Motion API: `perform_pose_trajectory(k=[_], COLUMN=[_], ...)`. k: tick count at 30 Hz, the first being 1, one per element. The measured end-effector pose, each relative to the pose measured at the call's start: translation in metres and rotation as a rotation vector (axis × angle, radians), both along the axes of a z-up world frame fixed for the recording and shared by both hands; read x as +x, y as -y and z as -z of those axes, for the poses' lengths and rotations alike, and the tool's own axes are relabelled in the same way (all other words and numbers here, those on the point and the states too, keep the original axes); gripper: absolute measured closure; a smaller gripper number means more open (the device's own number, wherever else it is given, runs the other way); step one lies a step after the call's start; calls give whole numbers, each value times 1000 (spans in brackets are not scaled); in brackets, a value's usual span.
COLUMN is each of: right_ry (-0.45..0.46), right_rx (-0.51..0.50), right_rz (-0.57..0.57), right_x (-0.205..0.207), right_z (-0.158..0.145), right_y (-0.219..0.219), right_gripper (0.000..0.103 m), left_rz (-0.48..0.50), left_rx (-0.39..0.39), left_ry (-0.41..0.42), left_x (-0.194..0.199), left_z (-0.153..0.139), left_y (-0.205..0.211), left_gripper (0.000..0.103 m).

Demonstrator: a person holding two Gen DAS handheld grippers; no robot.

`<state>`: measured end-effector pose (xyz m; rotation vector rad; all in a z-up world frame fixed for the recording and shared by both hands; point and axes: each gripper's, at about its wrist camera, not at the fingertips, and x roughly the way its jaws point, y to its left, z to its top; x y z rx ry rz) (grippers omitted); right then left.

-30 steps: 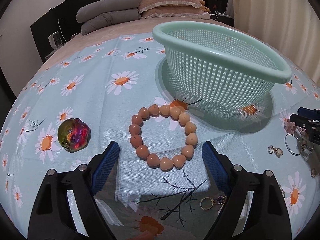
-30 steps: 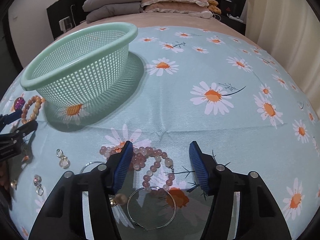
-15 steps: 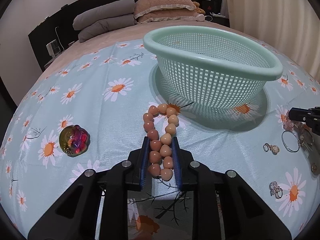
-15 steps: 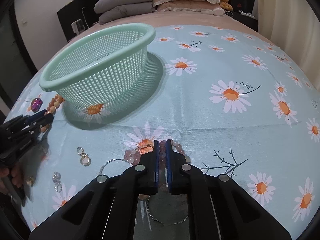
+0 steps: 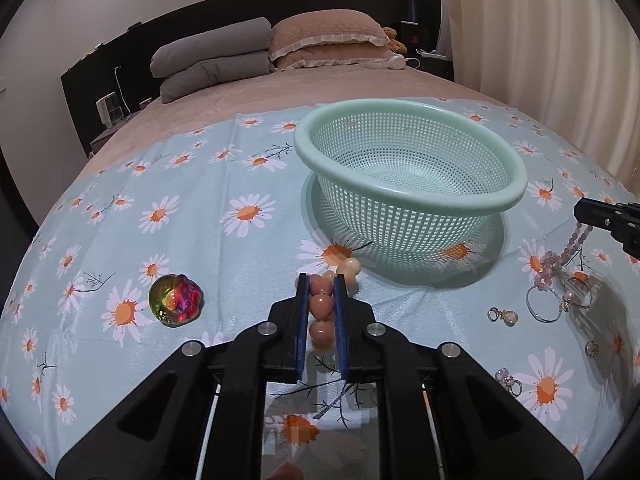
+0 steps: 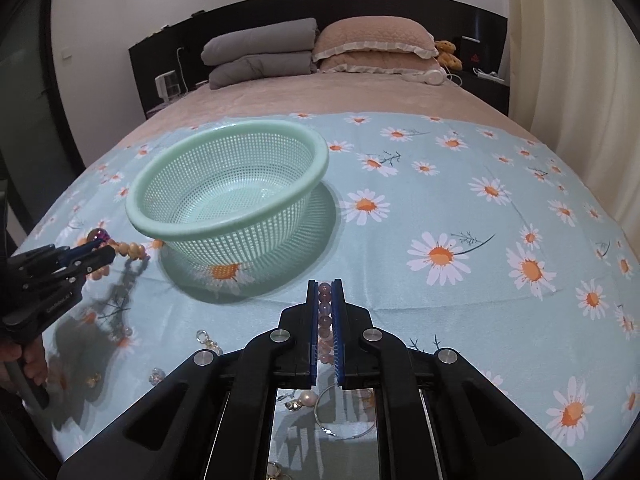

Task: Organize jewelry
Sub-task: 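Carry both bracelets into the green basket and open both tools to release them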

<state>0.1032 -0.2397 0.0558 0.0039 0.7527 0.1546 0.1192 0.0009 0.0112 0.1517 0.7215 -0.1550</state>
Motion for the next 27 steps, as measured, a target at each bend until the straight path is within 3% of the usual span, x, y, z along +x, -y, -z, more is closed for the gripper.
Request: perform_pose_trajectory(k=[5, 14, 22, 27], right_ry=[33, 138, 228, 263], right_rx=[-12, -50, -87, -89], right_rz=[-25, -68, -113, -135], right_x=[2, 8, 23, 41], right_z=[-21, -86, -141, -164], right_y=[-6, -18, -35, -46], right_gripper=[97, 97, 97, 97], left_rz=[19, 23, 99, 141], left_rx=[34, 15, 10, 20], left_ry=[14, 67, 148, 179], left_x=[-7, -9, 3, 20], left_z=[-12, -58, -117, -134], left_y=[2, -2, 1, 15], left_gripper=[91, 91, 91, 91])
